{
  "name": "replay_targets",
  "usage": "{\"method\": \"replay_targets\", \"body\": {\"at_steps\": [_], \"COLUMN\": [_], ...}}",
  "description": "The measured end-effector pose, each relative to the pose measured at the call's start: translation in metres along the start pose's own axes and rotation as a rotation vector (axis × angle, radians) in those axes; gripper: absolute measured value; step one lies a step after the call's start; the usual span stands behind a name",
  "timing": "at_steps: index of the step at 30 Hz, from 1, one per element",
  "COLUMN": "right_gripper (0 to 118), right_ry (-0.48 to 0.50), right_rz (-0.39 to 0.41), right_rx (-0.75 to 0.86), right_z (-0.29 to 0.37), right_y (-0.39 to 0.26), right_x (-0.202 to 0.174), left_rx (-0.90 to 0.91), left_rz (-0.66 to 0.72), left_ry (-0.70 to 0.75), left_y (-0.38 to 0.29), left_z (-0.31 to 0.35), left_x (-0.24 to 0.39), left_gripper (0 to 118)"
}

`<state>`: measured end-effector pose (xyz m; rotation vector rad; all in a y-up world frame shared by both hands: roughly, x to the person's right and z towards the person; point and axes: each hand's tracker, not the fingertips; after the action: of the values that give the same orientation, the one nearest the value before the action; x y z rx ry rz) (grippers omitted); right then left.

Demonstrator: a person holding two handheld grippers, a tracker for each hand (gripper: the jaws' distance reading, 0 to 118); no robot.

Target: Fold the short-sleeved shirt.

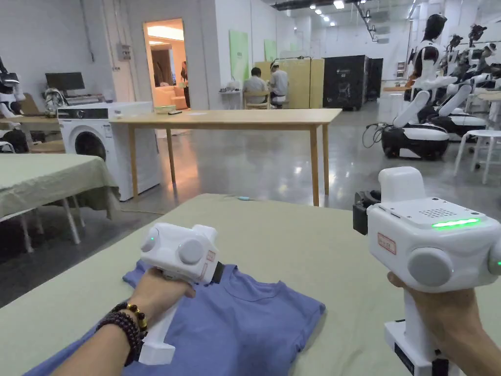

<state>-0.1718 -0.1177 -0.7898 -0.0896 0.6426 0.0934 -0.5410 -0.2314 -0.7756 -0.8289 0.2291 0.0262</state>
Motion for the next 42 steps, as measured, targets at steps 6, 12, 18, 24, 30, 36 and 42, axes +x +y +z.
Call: {"method": "replay_targets", "body": {"at_steps": [6, 12, 18, 24, 30, 36, 42], "right_gripper": [0, 0, 0, 0, 0, 0, 0], "right_ry": [0.059, 0.086, 0.11, 0.111, 0.099, 0.078, 0.03], "right_rz": [-0.03, -0.017, -0.053, -0.037, -0.03, -0.025, -0.058], "right_rx": [-0.082, -0.113, -0.166, -0.172, -0.175, -0.162, -0.113], "right_z": [-0.019, -0.028, -0.032, -0.026, -0.018, -0.001, 0.047], "right_y": [-0.03, -0.051, -0.068, -0.072, -0.071, -0.066, -0.043], "right_x": [0.017, 0.015, 0.013, 0.009, 0.01, 0.028, 0.054], "left_rx": [-0.038, -0.132, -0.198, -0.077, -0.092, 0.075, 0.29], "left_rz": [-0.013, 0.021, 0.077, -0.006, 0.044, 0.027, 0.001], "left_ry": [0.014, 0.019, 0.033, 0.059, 0.059, 0.017, -0.115], "left_y": [-0.02, -0.028, -0.045, -0.038, -0.039, -0.009, 0.042], "left_z": [-0.079, -0.129, -0.161, -0.136, -0.133, -0.079, 0.0], "left_x": [0.004, 0.008, 0.021, 0.026, 0.016, 0.0, 0.027], "left_gripper": [115, 115, 110, 11, 0, 0, 0]}}
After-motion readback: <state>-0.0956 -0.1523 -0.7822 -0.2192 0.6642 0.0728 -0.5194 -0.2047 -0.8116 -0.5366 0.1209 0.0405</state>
